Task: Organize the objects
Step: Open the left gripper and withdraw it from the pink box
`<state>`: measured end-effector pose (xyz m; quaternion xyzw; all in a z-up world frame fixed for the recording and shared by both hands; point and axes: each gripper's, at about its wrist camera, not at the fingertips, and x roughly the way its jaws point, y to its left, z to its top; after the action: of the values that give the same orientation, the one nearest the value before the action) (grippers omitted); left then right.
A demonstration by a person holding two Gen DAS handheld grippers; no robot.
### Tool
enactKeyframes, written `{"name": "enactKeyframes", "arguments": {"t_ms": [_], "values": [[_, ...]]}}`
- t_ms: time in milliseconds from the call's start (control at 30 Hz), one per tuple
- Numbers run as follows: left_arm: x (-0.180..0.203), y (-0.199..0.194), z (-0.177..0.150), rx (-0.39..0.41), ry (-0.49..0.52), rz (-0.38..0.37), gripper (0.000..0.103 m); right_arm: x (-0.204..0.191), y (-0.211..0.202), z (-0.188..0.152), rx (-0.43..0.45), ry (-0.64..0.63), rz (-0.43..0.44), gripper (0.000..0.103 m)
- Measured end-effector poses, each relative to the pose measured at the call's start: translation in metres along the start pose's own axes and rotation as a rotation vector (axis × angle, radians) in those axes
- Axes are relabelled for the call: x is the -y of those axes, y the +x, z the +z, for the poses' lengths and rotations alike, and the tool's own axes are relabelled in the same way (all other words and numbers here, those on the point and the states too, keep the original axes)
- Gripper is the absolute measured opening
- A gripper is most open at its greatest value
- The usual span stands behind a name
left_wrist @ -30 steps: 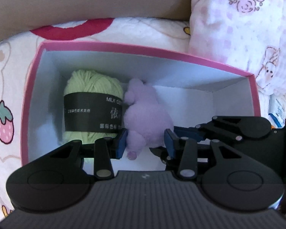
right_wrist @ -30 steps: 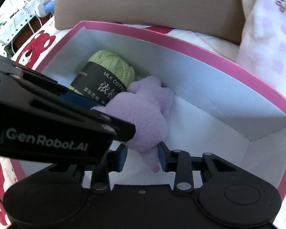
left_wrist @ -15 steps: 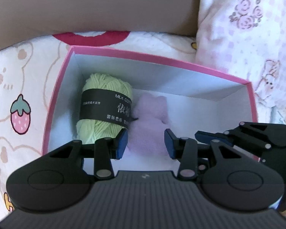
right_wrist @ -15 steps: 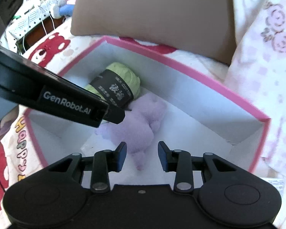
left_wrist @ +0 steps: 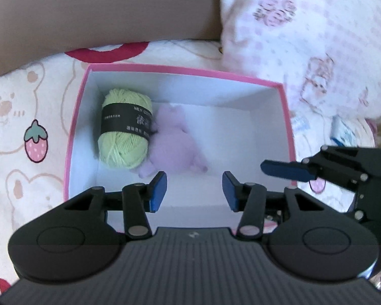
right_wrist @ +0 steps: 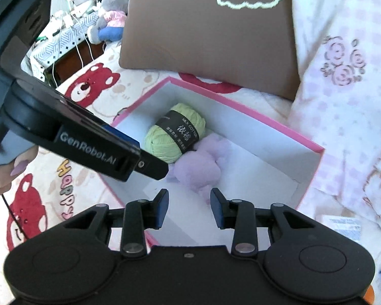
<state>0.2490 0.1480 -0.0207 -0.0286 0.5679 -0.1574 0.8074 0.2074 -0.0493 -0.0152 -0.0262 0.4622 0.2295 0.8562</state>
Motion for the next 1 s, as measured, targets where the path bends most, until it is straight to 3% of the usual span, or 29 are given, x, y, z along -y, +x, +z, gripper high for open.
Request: {"name": "enactKeyframes", "arguments": {"t_ms": [167,267,333,400,500,667,1000], "values": [[0.019,-0.028,-0.015,-0.008,0.043,-0.02,0.052,-0.008,-0.034,-0.012,0.035,-0.021,-0.038,0.054],[0.027,-0.047,-0.025,0.001,0.055,-0.046,0.054,-0.012,-0.048,-0.023,0.052,-0.013,-0.045,0.055],[0.031,-0.058,-0.032,0.013,0.066,-0.05,0.057,-0.015,-0.059,-0.029,0.056,-0.014,-0.048,0.063],[0.035,-0.069,-0.039,0.022,0.076,-0.051,0.06,-0.02,-0.068,-0.034,0.061,-0.027,-0.065,0.077],[0.04,-0.079,-0.047,0.019,0.088,-0.067,0.064,-0.022,-0.082,-0.04,0.076,-0.015,-0.13,0.09],[0.058,-0.09,-0.059,0.014,0.111,-0.095,0.068,-0.019,-0.103,-0.052,0.089,0.04,-0.165,0.09],[0.068,-0.088,-0.086,0.008,0.109,-0.112,0.075,-0.023,-0.143,-0.088,0.09,0.019,-0.191,0.09]]}}
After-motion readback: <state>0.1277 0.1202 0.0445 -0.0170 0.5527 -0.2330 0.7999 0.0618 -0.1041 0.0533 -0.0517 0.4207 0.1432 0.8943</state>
